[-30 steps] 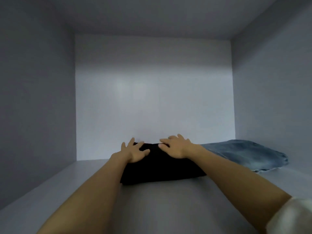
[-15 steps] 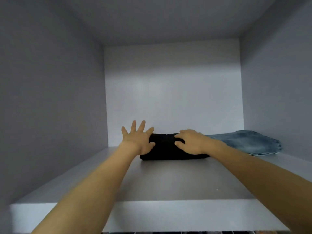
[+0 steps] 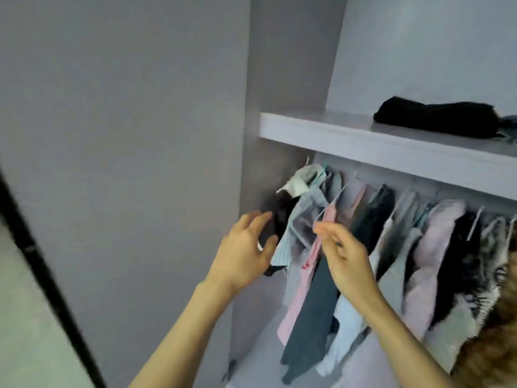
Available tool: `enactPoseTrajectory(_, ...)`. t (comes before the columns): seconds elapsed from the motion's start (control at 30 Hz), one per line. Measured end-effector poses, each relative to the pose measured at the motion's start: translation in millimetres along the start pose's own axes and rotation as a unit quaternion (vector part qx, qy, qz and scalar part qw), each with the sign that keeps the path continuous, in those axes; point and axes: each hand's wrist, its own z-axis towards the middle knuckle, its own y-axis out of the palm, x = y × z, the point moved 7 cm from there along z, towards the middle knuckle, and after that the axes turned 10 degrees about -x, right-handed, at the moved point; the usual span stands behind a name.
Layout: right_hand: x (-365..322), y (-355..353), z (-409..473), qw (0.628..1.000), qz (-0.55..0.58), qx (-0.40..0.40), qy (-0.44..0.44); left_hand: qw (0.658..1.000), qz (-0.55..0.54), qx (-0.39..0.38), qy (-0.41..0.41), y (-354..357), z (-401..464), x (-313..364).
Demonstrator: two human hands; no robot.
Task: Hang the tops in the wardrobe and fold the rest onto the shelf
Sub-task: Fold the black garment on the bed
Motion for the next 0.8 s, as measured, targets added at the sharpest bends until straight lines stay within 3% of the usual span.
enactPoseTrajectory(0.13, 63, 143, -75, 0.957, -0.044, -0.24, 0.158, 0.985, -0.015, -0.104, -0.135, 31, -151, -97)
enactPoseTrajectory(0.23, 64, 258, -133, 0.902, -0.093, -0.392, 0.153, 0.951, -0.042, -0.156, -0.263, 29, -265, -167)
enactPoseTrajectory(0.3, 49, 346, -171, 0.856, -0.089, -0.488, 0.145, 0.914, -0.077, -0.144, -0.371, 8, -350, -217)
enactPoseTrajectory(0.4, 5, 467, -209, 0.801, -0.058, -0.584, 0.114, 0.863, -0.11, -0.044, -0.491, -45, -461, -276)
enactPoseTrajectory(0.5, -46, 562, -234, 0.775, -0.053, -0.627, 0.063, 0.821, -0.086, 0.028, -0.563, -98, -546, -306)
enactPoseTrajectory(0.6, -112, 663, -269, 0.723, -0.058, -0.689, -0.005, 0.762, -0.057, 0.136, -0.63, -164, -639, -329)
enactPoseTrajectory(0.7, -168, 735, -290, 0.675, -0.057, -0.734, -0.046, 0.71, -0.054, 0.239, -0.66, -216, -701, -350)
enactPoseTrajectory(0.8, -195, 787, -296, 0.646, -0.058, -0.758, -0.063, 0.677, -0.07, 0.279, -0.678, -240, -734, -370)
